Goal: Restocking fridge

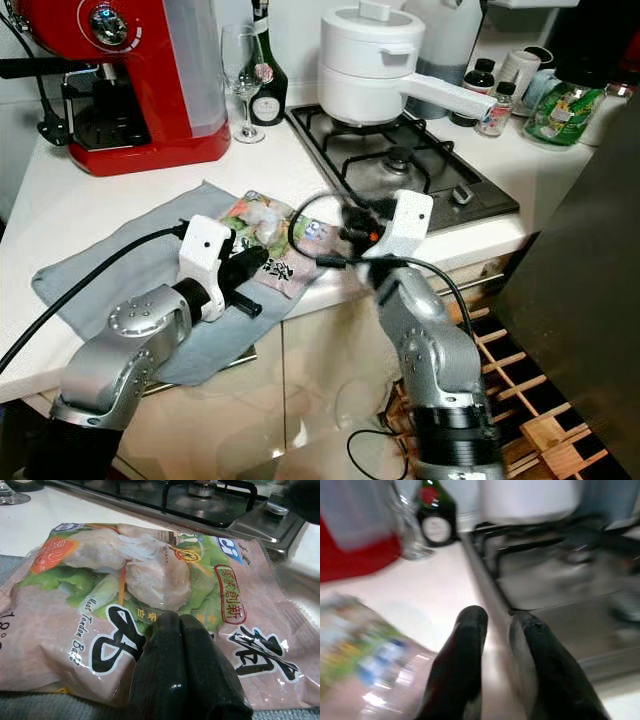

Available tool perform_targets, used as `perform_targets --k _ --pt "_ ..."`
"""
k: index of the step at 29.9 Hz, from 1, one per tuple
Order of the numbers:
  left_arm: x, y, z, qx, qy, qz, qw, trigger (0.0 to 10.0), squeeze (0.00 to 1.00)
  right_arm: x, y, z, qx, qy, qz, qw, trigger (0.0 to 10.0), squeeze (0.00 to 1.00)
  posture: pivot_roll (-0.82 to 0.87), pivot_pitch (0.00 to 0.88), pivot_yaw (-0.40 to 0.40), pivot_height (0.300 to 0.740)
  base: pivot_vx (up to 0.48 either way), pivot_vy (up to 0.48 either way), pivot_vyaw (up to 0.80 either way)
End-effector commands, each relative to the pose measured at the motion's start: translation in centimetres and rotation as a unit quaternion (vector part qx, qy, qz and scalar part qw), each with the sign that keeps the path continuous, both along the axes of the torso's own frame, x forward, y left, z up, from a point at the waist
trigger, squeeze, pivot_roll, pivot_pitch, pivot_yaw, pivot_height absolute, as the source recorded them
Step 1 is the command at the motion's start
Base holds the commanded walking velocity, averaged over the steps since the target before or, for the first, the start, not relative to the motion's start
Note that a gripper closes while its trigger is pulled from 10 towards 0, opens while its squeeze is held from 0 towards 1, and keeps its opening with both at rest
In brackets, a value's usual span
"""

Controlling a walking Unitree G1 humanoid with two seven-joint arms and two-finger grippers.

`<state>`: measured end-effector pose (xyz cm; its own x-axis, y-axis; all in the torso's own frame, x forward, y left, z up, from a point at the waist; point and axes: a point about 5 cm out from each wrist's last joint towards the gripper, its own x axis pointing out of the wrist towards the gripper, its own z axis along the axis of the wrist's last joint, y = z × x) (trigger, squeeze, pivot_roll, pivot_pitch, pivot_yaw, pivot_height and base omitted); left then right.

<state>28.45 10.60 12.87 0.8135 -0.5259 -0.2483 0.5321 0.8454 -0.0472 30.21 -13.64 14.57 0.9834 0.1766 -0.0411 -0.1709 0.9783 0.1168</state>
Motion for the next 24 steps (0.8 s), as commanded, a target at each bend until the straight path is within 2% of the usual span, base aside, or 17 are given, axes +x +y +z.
perform_targets --k 1,10,18,23,24 --pt "-1.0 1.0 -4.1 0.027 0.097 0.022 0.995 10.0 0.0 -0.1 0.4 0.6 -0.027 -0.029 -0.001 0.999 10.0 1.0 -0.09 0.0 -0.027 0.74 0.0 0.0 0.0" --pt "-1.0 0.8 -4.1 0.027 0.096 0.019 0.995 10.0 0.0 -1.9 1.5 -0.1 -0.045 -0.05 0.019 0.998 10.0 1.0 -0.09 0.0 -0.026 0.74 0.0 0.0 0.0" --pt "-0.9 0.8 -4.1 0.026 0.092 0.02 0.995 10.0 0.0 -2.3 1.6 -0.4 -0.033 -0.051 0.02 0.998 10.0 1.0 -0.1 0.0 -0.028 0.74 0.0 0.0 0.0" --pt "-0.9 0.7 -4.0 0.025 0.09 0.019 0.995 10.0 0.0 -2.2 1.7 -0.5 -0.004 -0.04 0.024 0.999 10.0 1.0 -0.09 0.0 -0.031 0.74 0.0 0.0 0.0" --pt "-0.9 0.7 -4.0 0.025 0.089 0.02 0.996 10.0 0.0 -1.9 1.7 -0.8 0.042 -0.018 0.02 0.999 10.0 1.0 -0.09 0.0 -0.031 0.74 0.0 0.0 0.0"
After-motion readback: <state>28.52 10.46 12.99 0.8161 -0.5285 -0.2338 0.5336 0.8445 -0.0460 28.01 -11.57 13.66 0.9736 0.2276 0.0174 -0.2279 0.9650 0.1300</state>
